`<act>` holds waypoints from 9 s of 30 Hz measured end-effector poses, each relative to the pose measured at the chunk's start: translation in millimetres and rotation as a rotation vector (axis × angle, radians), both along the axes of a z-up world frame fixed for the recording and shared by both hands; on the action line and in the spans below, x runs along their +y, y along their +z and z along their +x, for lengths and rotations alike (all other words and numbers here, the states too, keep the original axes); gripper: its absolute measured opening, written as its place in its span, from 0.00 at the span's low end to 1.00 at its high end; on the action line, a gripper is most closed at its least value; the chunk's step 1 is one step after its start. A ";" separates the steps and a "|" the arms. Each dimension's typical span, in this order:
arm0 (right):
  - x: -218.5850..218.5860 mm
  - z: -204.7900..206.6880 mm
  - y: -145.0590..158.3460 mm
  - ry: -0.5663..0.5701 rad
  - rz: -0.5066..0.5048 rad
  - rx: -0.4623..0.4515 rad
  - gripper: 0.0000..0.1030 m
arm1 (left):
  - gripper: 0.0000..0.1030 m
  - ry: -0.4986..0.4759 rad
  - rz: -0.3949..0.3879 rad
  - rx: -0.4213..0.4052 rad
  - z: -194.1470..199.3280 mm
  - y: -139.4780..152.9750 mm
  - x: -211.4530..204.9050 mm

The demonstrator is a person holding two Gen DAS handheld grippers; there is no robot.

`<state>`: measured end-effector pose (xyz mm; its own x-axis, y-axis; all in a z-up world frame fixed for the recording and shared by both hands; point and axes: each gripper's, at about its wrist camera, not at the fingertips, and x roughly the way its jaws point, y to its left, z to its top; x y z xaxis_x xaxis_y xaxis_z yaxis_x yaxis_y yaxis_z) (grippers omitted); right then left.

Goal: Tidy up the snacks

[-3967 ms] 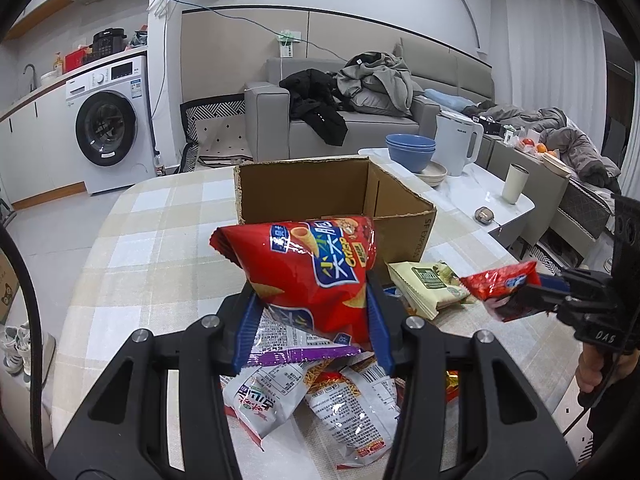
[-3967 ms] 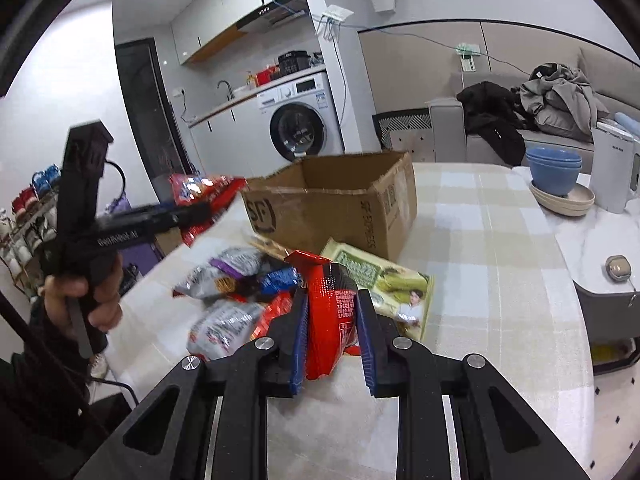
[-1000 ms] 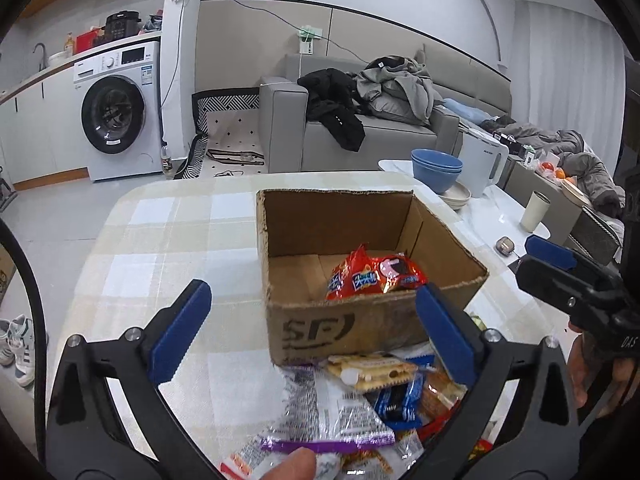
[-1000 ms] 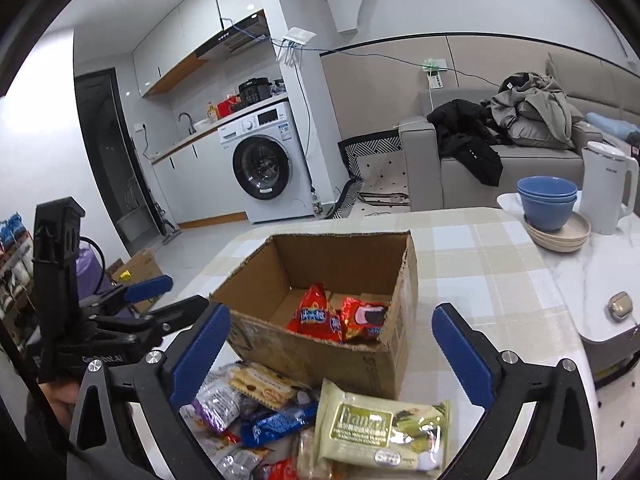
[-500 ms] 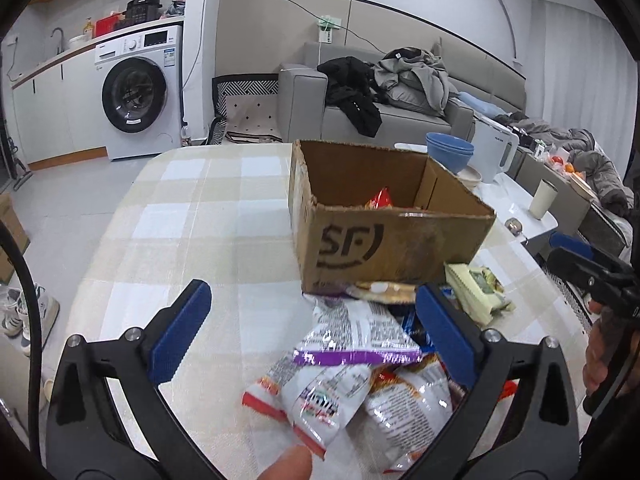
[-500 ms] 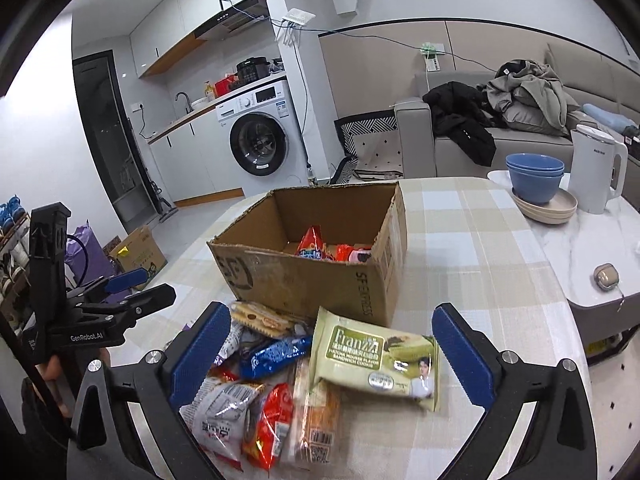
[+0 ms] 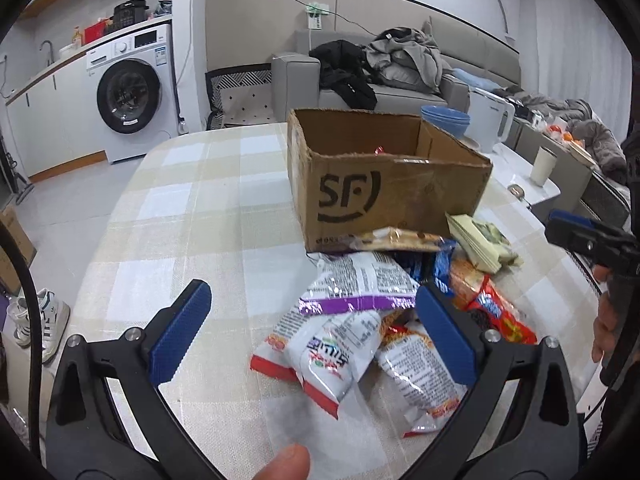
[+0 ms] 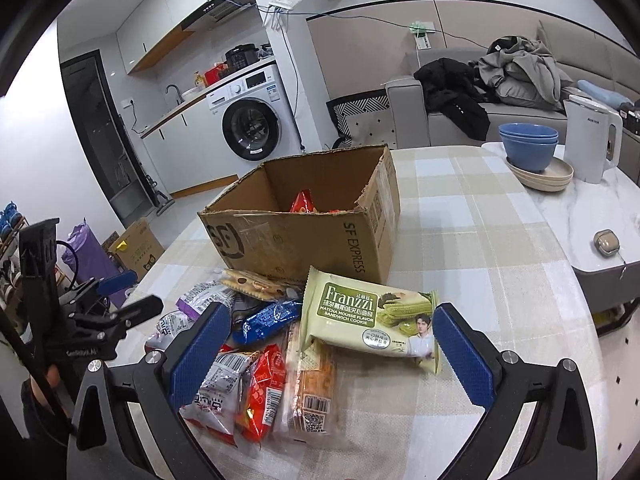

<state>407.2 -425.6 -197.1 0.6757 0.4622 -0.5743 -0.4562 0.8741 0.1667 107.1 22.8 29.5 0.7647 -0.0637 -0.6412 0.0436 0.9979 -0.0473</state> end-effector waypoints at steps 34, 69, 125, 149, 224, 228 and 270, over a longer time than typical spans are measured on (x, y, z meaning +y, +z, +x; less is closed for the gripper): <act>15.1 11.9 -61.9 -0.003 -0.266 0.171 1.00 | 0.99 0.014 0.037 0.078 2.2 -25.0 10.7; 65.2 1.7 -82.5 0.042 -0.362 0.130 0.60 | 0.99 0.006 0.043 0.129 12.8 -47.4 8.0; 58.8 -31.7 -29.7 0.138 -0.192 0.014 0.37 | 0.99 -0.089 -0.154 0.185 42.6 -89.5 28.5; 59.8 -31.3 -32.7 0.137 -0.192 0.014 0.37 | 0.52 -0.143 -0.165 0.182 44.0 -91.6 25.6; 37.5 -44.4 9.4 0.137 -0.028 -0.092 0.37 | 0.50 -0.173 -0.261 -0.073 -52.2 56.9 10.0; 37.5 -43.0 11.5 0.138 -0.020 -0.092 0.37 | 0.50 -0.145 -0.258 -0.085 -46.7 61.4 11.8; 47.9 30.9 56.7 0.058 -0.042 -0.066 0.37 | 0.51 -0.035 -0.075 -0.067 99.1 78.2 -44.6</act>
